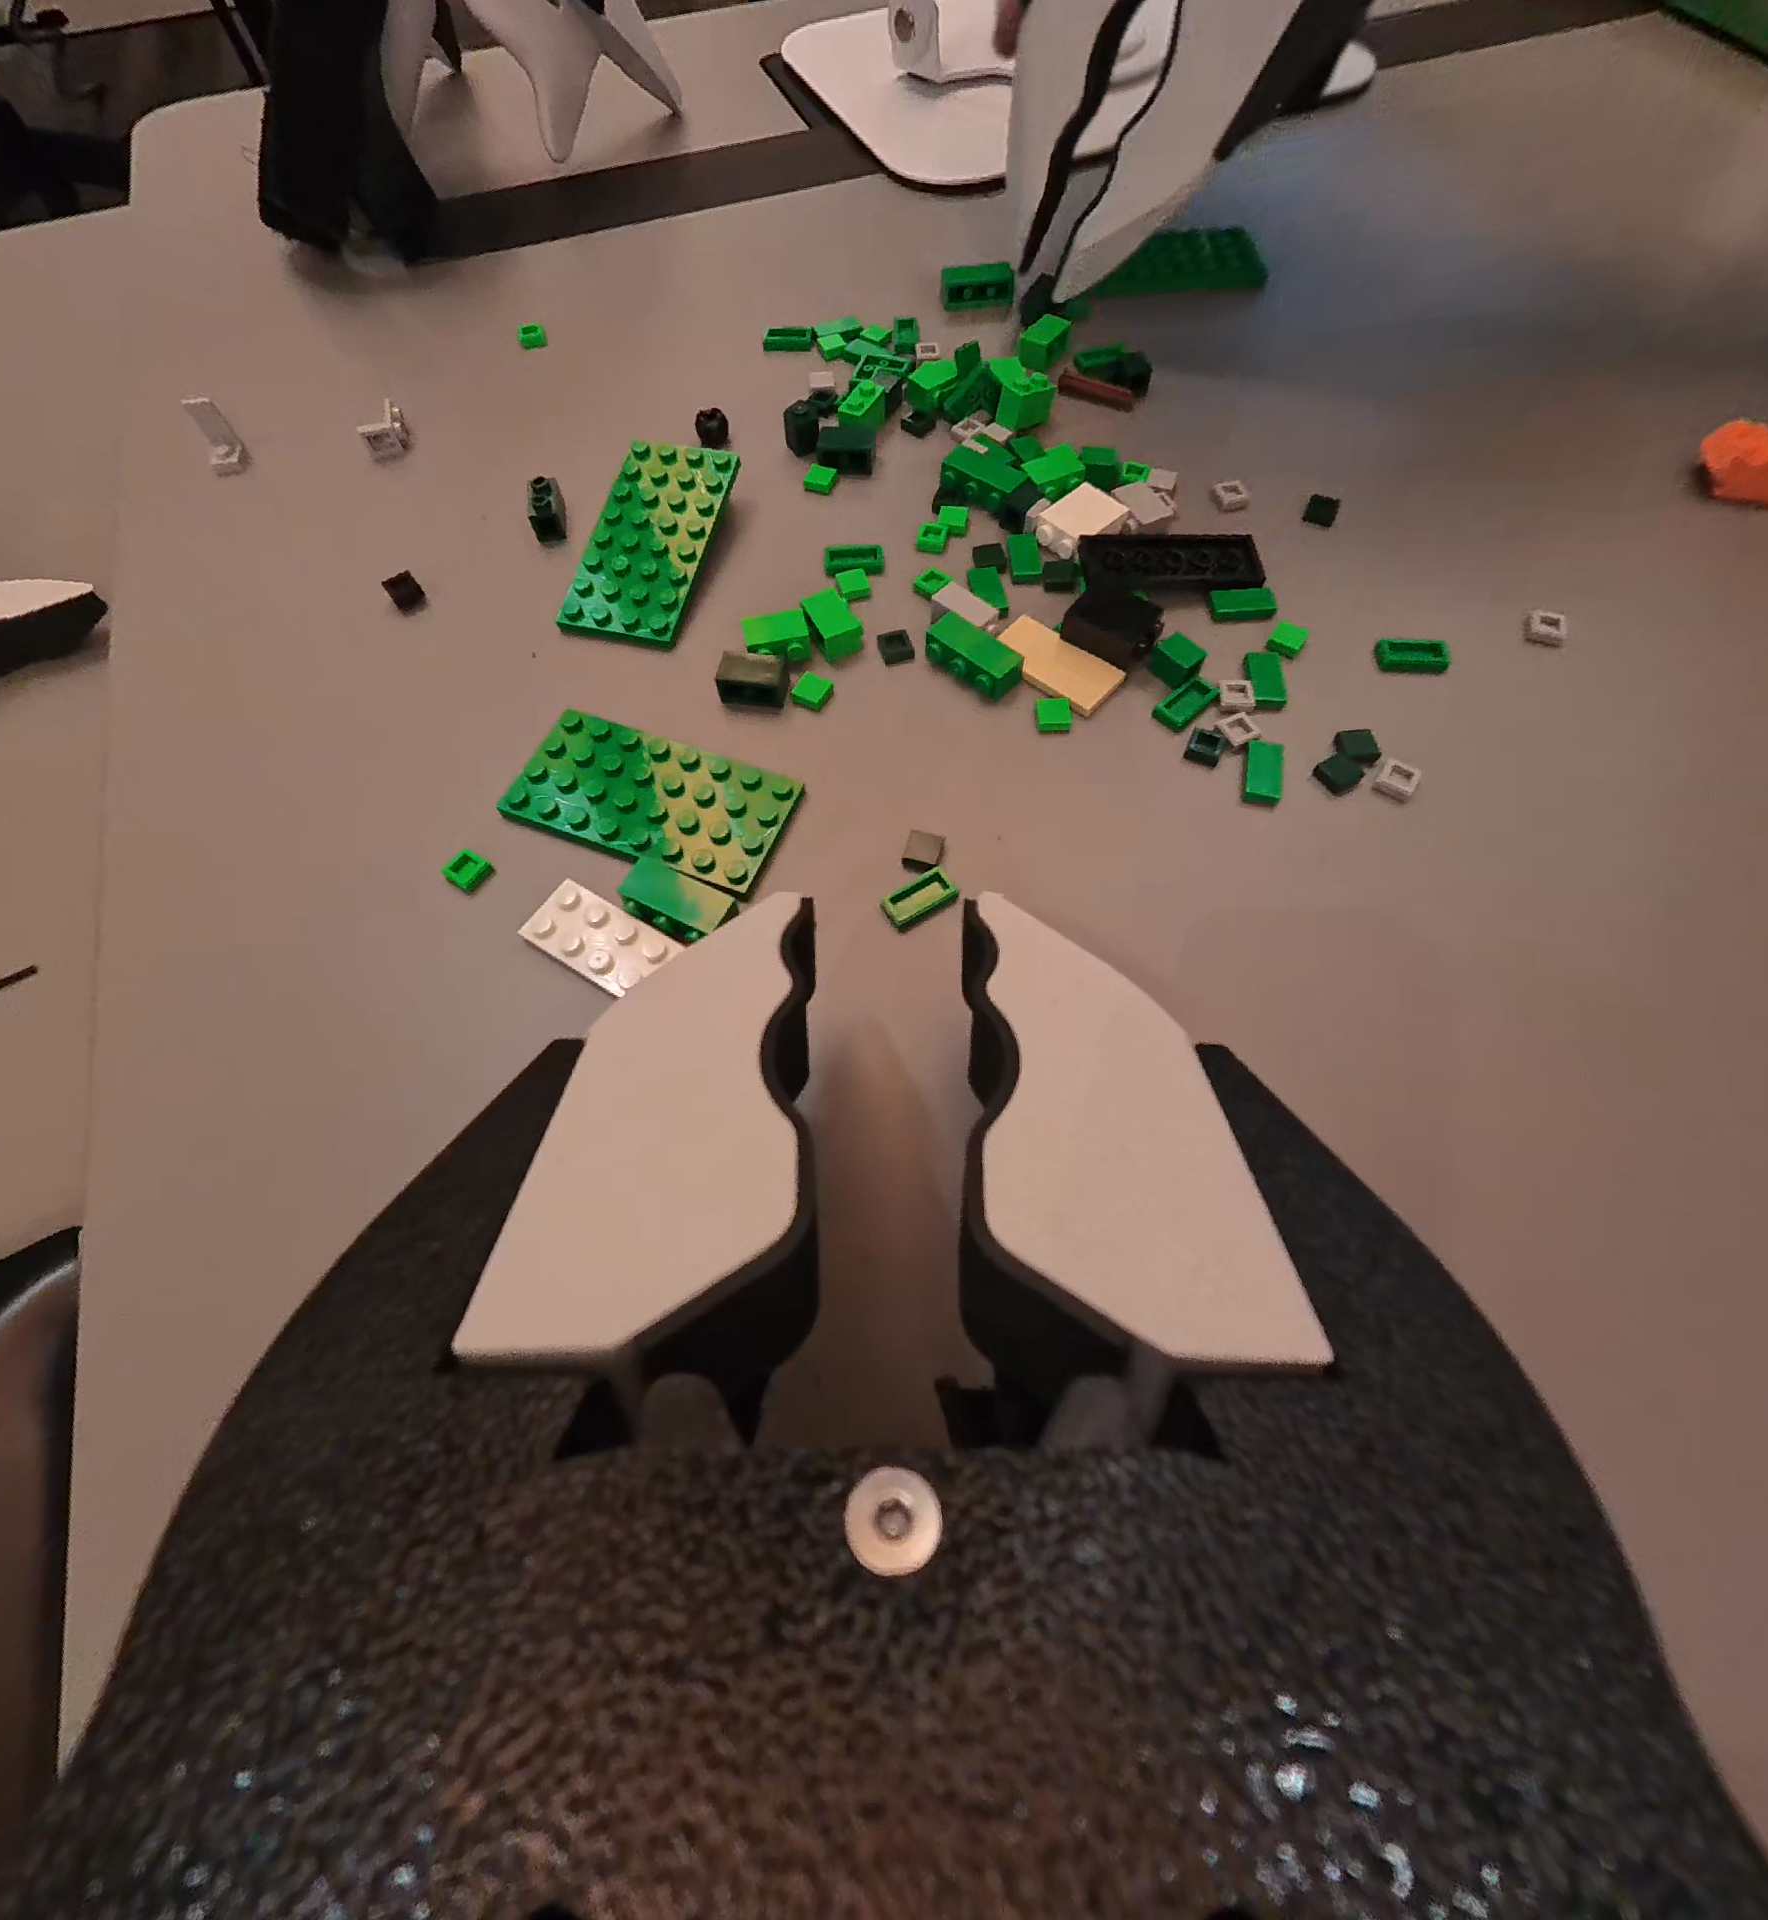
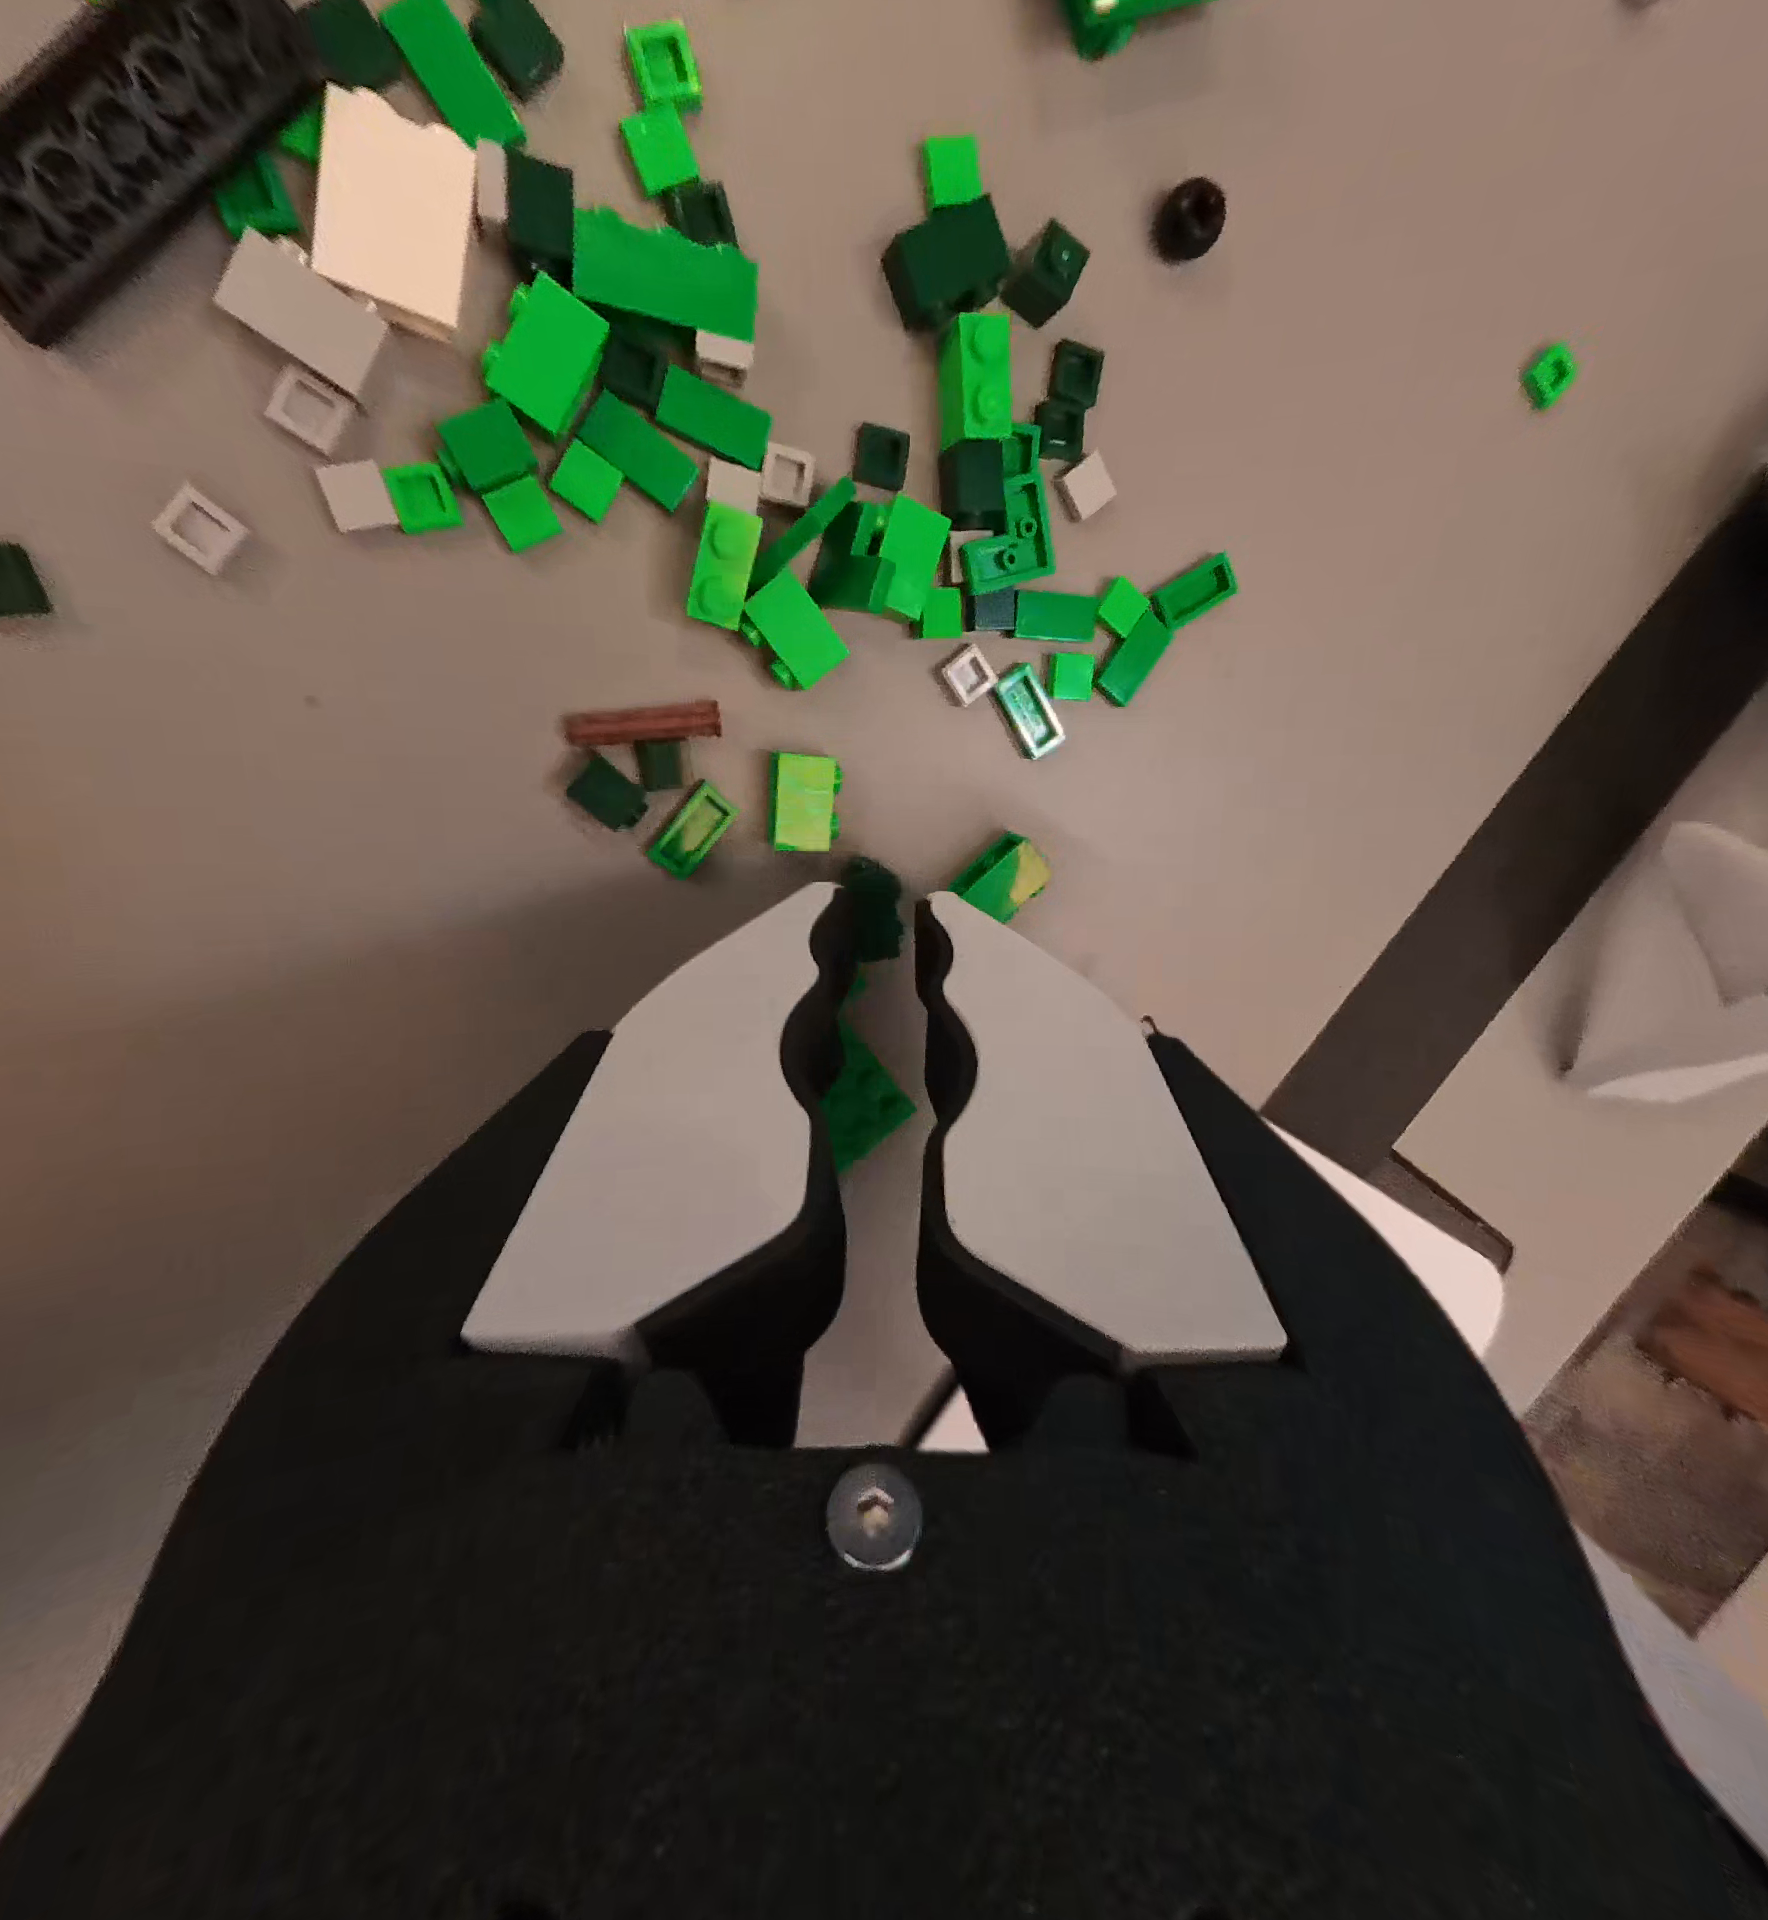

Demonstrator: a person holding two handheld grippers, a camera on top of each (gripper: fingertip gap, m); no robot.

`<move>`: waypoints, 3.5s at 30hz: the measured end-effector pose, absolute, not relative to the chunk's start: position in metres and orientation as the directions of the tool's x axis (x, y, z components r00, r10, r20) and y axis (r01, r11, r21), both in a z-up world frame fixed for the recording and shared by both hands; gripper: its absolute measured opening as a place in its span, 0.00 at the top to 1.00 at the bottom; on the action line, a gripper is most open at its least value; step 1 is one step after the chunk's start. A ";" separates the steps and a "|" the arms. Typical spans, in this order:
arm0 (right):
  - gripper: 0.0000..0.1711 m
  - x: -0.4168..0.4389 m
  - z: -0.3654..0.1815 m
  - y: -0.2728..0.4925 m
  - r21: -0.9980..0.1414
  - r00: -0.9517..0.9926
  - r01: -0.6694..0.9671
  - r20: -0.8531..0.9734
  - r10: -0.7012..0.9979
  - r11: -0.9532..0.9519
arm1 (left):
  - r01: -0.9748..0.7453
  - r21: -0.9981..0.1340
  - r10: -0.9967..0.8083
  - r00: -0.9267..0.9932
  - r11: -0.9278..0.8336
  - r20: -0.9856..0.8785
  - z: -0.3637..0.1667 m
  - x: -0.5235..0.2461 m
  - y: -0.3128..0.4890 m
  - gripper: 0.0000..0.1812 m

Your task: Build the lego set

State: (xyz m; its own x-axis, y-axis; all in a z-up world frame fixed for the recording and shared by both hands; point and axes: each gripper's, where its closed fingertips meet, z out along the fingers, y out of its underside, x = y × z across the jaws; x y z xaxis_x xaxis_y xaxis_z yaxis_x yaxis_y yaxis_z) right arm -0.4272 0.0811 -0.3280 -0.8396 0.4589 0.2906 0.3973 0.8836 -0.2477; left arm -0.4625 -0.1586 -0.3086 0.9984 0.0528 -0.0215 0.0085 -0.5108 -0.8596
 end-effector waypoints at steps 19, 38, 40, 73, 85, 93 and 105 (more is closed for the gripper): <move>0.95 -0.349 -0.229 -0.045 -0.901 -0.497 0.375 0.004 0.868 0.219 | -0.550 -0.821 -0.028 0.833 -0.152 -0.553 -0.219 -0.348 -0.103 0.69; 0.91 -0.241 -0.196 -0.105 -0.919 -0.554 0.386 -0.301 0.776 -0.081 | -0.740 -0.658 -0.038 0.660 0.136 -0.750 -0.193 -0.233 -0.087 0.90; 0.86 -0.230 -0.187 -0.111 -0.890 -0.597 0.417 -0.420 0.683 -0.183 | -0.568 -0.772 -0.191 0.756 0.286 -0.627 -0.184 -0.214 -0.096 0.90; 0.95 -0.199 -0.234 -0.070 -0.968 -0.417 0.235 -0.184 0.890 -0.091 | -0.299 -0.953 -0.568 0.779 0.039 -0.267 -0.240 -0.219 -0.108 0.74; 0.95 -0.176 -0.229 -0.043 -0.998 -0.221 -0.063 -0.011 0.975 -0.026 | -0.175 -0.931 -0.721 0.683 -0.321 0.120 -0.284 -0.217 -0.110 0.63; 0.95 -0.174 -0.226 -0.039 -0.994 -0.225 -0.075 -0.057 0.973 -0.075 | -0.197 -0.946 -0.744 0.665 -0.258 0.064 -0.280 -0.211 -0.117 0.71; 0.95 -0.174 -0.227 -0.044 -0.996 -0.229 -0.075 -0.021 0.973 -0.039 | -0.141 -0.954 -0.733 0.672 -0.266 0.105 -0.274 -0.215 -0.115 0.74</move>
